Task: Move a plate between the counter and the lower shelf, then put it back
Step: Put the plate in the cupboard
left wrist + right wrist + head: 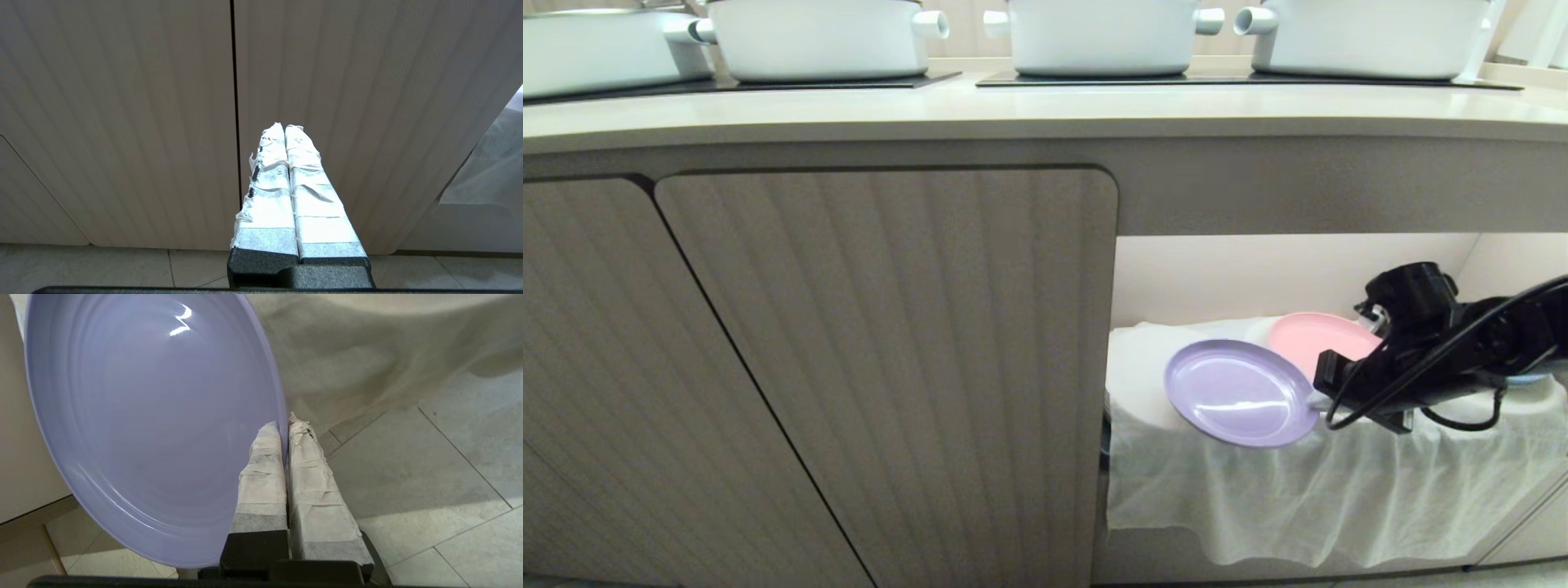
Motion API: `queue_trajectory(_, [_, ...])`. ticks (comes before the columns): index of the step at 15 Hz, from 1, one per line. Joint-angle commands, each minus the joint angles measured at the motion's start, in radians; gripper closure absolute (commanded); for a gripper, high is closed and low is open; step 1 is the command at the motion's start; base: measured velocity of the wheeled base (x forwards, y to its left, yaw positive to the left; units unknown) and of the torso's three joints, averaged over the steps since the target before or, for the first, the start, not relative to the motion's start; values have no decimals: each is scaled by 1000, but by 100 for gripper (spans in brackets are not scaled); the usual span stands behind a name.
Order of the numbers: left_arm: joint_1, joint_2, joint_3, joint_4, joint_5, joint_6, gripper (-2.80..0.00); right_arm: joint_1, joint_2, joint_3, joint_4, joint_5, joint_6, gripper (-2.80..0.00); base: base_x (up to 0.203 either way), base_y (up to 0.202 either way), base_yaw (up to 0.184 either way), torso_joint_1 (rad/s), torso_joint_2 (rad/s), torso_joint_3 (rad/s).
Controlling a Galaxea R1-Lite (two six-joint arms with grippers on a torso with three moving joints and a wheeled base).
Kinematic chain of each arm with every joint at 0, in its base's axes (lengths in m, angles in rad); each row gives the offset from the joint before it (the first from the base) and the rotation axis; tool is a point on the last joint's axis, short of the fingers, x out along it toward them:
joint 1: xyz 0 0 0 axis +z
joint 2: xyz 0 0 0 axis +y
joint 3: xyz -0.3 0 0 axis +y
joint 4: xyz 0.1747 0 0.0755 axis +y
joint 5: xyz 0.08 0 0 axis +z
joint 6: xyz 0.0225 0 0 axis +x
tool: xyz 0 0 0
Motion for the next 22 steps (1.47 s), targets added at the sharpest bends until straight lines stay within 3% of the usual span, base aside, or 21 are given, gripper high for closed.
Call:
queue_trajectory(1, [0,1,0,0,1,-1,0,11,32,-34,2,2,3,0,0,0,0,0,0,0])
queue_trajectory(16, [1,1,0,0,1,-1,0,114,195,-212,4,0,7,0,0,0,0,0,0,0])
queue_trajectory(19, [2,1,0,0,1,-1,0,123,240,-271,8,0,78,0,0,0,0,0,0,0])
queue_trajectory(22, [0,1,0,0,1,-1,0,126,264,-279,4,0,83,0,0,0,0,0,0,0])
